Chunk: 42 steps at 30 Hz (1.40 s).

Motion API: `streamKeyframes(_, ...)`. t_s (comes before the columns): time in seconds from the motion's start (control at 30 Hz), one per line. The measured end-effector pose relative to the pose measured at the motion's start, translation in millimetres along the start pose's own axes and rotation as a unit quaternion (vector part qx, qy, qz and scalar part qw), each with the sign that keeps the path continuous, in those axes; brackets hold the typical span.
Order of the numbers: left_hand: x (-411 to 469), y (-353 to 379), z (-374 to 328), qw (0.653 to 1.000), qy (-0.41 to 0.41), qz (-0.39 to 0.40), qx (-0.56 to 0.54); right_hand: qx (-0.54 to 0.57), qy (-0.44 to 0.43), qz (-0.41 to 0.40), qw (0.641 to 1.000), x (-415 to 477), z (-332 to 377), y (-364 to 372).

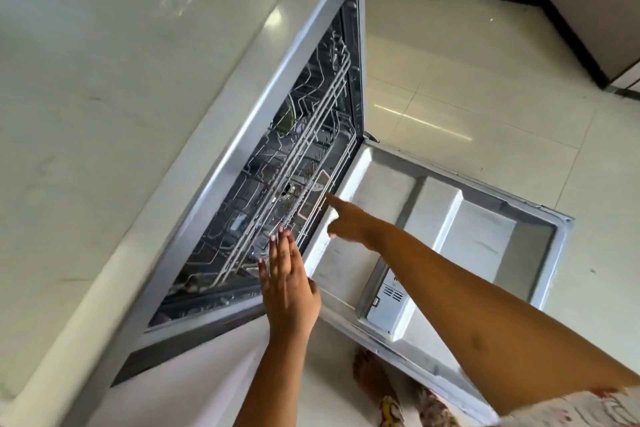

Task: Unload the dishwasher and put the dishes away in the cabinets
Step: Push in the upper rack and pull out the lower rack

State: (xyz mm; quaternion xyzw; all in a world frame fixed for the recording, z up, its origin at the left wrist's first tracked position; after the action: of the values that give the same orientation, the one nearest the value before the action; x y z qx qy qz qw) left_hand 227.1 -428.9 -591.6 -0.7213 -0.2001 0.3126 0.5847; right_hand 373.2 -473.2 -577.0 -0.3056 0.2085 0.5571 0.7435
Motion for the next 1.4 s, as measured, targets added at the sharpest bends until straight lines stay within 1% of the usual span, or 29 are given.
streamKeyframes(0.07, 19, 20, 1, 1.0, -0.015, 0.026, -0.006, -0.138, -0.026, -0.01, 0.99, 20, -18, 0)
streamKeyframes(0.17, 57, 57, 14, 0.995, -0.07, 0.076, -0.009, -0.325, -0.069, -0.027, 0.943, 69, -39, 1)
streamKeyframes(0.27, 93, 86, 27, 0.992, -0.101, 0.075, -0.02, -0.417, -0.108, -0.096, 0.897, 120, -45, 0)
streamKeyframes(0.3, 103, 99, 33, 0.991, -0.104, 0.079, -0.021, -0.442, -0.124, -0.105, 0.882, 137, -45, 4)
streamKeyframes(0.4, 119, 131, 47, 0.989, -0.107, 0.105, -0.009, -0.53, -0.153, -0.096, 0.829, 171, -54, 22)
streamKeyframes(0.47, 121, 155, 57, 0.985, -0.121, 0.122, -0.023, -0.57, -0.148, -0.099, 0.802, 188, -68, 33)
streamKeyframes(0.57, 111, 190, 67, 0.979, -0.127, 0.152, -0.05, -0.574, -0.144, -0.125, 0.796, 194, -73, 40)
streamKeyframes(0.6, 108, 196, 68, 0.977, -0.132, 0.157, -0.065, -0.578, -0.145, -0.122, 0.793, 195, -69, 40)
streamKeyframes(0.7, 101, 202, 66, 0.975, -0.151, 0.145, -0.077, -0.586, -0.138, -0.105, 0.792, 194, -61, 36)
streamKeyframes(0.8, 95, 202, 52, 0.978, -0.141, 0.144, -0.059, -0.583, -0.131, -0.107, 0.795, 186, -67, 31)
streamKeyframes(0.93, 72, 211, 27, 0.975, -0.114, 0.18, -0.062, -0.581, -0.13, -0.115, 0.795, 162, -96, 26)
streamKeyframes(1.17, 12, 229, -32, 0.964, -0.082, 0.237, -0.084, -0.604, -0.095, -0.065, 0.788, 106, -158, 16)
streamKeyframes(1.2, 6, 231, -39, 0.963, -0.078, 0.244, -0.087, -0.602, -0.085, -0.06, 0.792, 98, -163, 13)
streamKeyframes(1.23, -1, 232, -46, 0.962, -0.073, 0.249, -0.091, -0.6, -0.073, -0.062, 0.794, 91, -170, 11)
streamKeyframes(1.33, -17, 236, -64, 0.956, -0.049, 0.27, -0.106, -0.526, -0.056, -0.085, 0.844, 71, -182, 1)
streamKeyframes(1.37, -22, 237, -69, 0.952, -0.042, 0.281, -0.111, -0.525, -0.077, -0.101, 0.842, 66, -186, 1)
streamKeyframes(1.4, -29, 238, -75, 0.948, -0.034, 0.294, -0.114, -0.546, -0.107, -0.133, 0.821, 58, -186, 0)
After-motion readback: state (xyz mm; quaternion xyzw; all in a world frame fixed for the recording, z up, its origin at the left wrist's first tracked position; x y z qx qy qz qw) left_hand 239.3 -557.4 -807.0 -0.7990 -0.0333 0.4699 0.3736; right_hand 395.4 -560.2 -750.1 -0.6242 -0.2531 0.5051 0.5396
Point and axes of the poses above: each hand's wrist, its own x-axis towards the middle knuckle, its own y-axis out of the palm, z = x × y, the point moved 6 cm from there along x, towards the middle knuckle, and after that the axes turned 6 degrees about -x, right-handed, at the moved point
